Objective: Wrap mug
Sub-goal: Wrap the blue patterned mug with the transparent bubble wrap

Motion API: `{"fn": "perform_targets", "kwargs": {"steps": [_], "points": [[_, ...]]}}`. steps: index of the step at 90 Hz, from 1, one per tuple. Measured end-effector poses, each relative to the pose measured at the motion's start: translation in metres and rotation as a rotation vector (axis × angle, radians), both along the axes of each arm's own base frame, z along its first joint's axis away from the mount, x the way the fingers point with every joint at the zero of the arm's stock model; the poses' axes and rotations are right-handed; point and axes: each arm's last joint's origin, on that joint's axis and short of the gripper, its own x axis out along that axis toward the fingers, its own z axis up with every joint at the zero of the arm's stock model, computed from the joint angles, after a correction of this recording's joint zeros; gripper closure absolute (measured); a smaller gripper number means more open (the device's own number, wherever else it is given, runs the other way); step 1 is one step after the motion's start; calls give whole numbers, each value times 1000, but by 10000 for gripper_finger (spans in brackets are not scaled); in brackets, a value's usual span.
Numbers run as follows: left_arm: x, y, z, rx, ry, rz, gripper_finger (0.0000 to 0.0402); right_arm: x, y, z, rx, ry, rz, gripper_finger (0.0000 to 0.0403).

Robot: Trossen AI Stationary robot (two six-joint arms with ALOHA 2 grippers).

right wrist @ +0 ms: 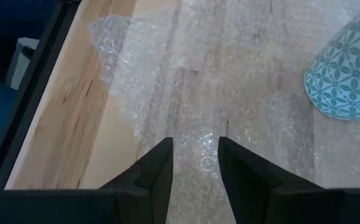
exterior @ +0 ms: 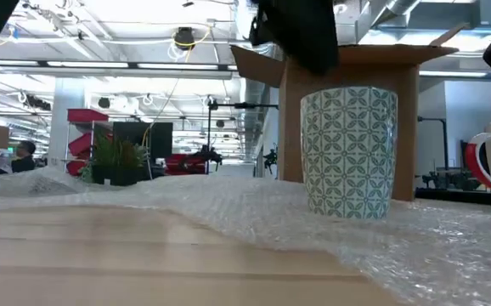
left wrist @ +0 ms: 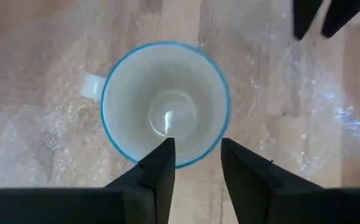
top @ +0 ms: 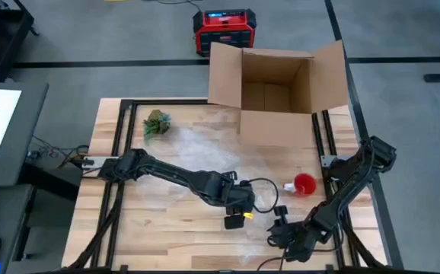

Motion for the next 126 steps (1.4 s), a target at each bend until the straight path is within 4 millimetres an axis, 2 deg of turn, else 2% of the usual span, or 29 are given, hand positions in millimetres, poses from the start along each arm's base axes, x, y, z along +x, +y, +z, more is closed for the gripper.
{"fn": "perform_targets", "kwargs": {"steps": [23, 56, 79, 108, 119, 126], "points": [[-12, -14, 15, 27, -50, 30, 292, -5, 4, 0, -11, -5, 15, 285], [-30, -32, 12, 160, -16, 116, 292, -5, 5, 1, -16, -36, 7, 285], [-50, -47, 18, 244, -22, 174, 292, -3, 6, 2, -18, -66, 15, 285], [-98, -62, 54, 327, -143, 265, 292, -3, 10, 4, -20, -110, 26, 285], [-115, -62, 52, 301, -184, 285, 292, -2, 9, 5, -22, -113, 29, 285], [-124, -59, 43, 262, -225, 295, 292, 0, 9, 5, -19, -120, 31, 285]]}}
